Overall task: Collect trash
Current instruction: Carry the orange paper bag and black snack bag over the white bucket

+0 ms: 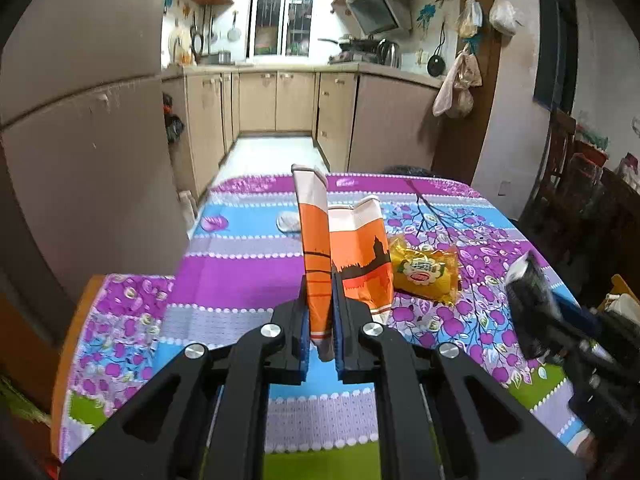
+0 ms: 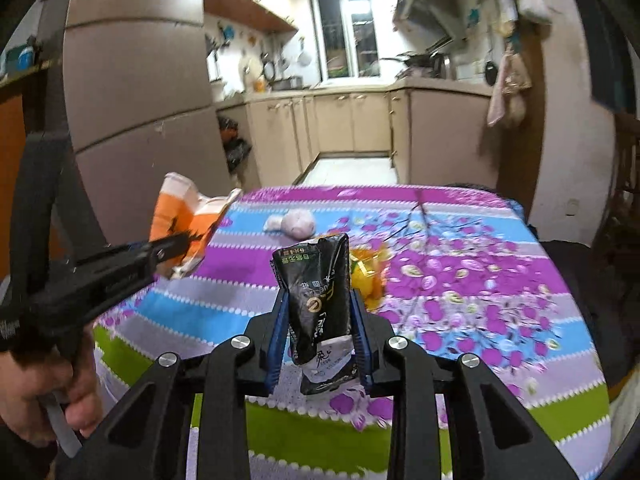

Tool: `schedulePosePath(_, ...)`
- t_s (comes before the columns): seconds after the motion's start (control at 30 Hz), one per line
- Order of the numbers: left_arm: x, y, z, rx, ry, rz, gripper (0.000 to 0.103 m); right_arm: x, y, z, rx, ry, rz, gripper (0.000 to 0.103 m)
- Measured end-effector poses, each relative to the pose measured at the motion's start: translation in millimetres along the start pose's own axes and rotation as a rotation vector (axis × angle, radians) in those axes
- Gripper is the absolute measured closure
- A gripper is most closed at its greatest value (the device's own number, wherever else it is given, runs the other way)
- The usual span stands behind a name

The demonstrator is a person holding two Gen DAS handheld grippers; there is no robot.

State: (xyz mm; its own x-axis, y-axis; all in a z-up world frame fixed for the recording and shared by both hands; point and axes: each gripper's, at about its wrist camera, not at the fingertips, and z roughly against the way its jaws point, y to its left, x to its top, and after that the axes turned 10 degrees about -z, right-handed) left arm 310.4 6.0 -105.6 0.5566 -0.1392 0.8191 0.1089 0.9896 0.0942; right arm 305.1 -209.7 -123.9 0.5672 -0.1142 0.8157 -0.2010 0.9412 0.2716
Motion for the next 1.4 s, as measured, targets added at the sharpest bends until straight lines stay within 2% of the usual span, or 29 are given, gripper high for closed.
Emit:
schedulePosePath(0.5,6.7,-25.7,56.4,0.0,-0.077,-0.035,0.095,14.2,9.1,62.1,-0.052,-0.096,-0.011,0.072)
schedulePosePath(0.8,18.4,-63.9,72.0,-0.05,-0.117,-0.095,0.095,24.7,-15.6,109.1,-0.118,-0.144,-0.043,0.072)
schedulePosePath(1.1,45.0,-139.4,84.4,-0.187,-0.17,-0.181,0.095,32.2,-80.9,173.9,-0.267,-0.198,-0.116,0.072)
schedulePosePath(1.4,56.0,-235.6,82.1,-0.408,-0.16,-0.269,0.095,29.0,-167.4,241.7,-0.422,-0.231,-0.199,0.072)
